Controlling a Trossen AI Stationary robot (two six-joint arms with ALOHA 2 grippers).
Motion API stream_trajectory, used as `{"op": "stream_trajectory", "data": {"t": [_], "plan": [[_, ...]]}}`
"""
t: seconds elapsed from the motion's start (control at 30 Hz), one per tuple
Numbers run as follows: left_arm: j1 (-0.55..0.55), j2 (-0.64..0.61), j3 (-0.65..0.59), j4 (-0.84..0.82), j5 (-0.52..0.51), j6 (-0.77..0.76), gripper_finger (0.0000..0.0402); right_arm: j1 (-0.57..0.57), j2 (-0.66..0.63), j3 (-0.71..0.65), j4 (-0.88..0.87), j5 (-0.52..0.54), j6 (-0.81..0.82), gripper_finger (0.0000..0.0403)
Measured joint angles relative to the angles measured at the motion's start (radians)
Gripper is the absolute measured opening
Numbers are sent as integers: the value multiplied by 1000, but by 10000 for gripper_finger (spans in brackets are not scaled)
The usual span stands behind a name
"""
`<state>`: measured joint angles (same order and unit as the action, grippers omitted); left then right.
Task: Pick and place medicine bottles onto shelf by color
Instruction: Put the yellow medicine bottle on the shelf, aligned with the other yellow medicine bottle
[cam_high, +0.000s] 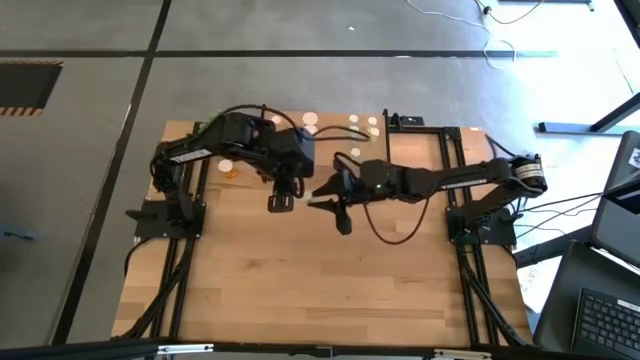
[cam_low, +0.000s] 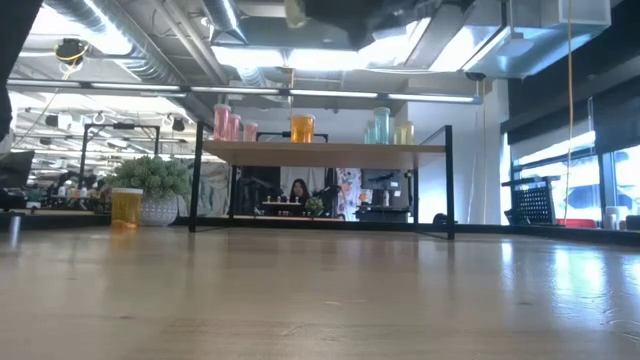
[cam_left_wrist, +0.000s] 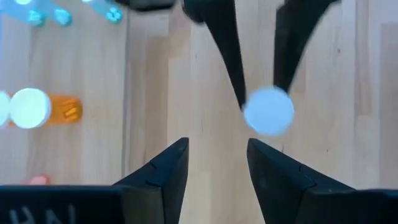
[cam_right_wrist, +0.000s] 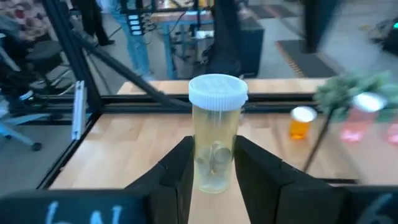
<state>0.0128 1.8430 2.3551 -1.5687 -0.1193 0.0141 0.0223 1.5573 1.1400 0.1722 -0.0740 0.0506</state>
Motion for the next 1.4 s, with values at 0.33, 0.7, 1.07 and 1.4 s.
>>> {"op": "stream_trajectory", "data": {"t": [0.33, 0.7, 1.07, 1.4], "plan": [[0, -72, 2, 3, -78, -41, 157, 0, -179, -1, -200, 254, -89, 110], [0, -134, 1, 18, -132, -83, 157, 43, -356, -1, -329, 491, -107, 110], [0, -131, 1, 19, -132, -51, 157, 69, -556, -1, -664, 780, 14, 110], [0, -131, 1, 22, -152, -49, 157, 66, -552, -1, -910, 842, 187, 110]]}}
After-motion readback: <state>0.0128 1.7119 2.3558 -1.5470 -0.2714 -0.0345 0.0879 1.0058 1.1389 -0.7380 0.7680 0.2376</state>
